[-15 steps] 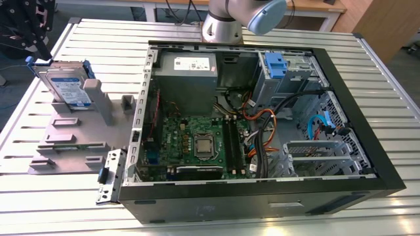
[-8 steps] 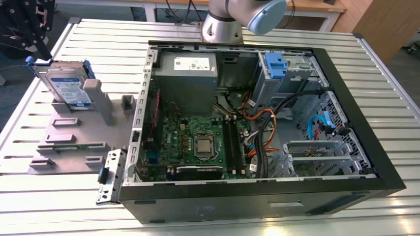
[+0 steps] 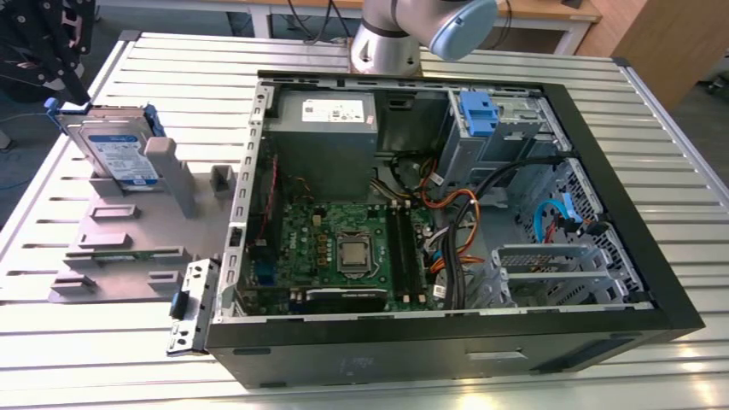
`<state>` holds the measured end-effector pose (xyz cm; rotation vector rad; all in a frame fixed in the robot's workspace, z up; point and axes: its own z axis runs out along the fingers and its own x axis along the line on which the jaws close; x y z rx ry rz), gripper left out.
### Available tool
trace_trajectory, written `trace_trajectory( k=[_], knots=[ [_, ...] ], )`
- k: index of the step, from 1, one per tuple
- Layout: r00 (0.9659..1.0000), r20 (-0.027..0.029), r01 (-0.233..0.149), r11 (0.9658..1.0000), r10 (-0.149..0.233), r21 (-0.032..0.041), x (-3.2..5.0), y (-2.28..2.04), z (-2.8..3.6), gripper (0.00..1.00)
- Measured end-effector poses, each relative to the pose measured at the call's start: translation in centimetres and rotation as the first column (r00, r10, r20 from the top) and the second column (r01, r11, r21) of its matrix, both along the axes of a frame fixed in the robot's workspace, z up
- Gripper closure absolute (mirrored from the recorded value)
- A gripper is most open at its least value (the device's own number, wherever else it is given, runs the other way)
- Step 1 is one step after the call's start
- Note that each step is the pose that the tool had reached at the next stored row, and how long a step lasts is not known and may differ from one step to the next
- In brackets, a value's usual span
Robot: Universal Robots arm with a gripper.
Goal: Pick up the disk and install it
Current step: 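Pick up the disk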
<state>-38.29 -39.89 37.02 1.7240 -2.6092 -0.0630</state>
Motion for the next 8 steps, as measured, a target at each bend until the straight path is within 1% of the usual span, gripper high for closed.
trace_trajectory(
  k=[8],
  knots=[
    [1.0,-0.0001,-0.005,1.0,0.005,0.0,0.0,0.0,0.0,0.89]
  ],
)
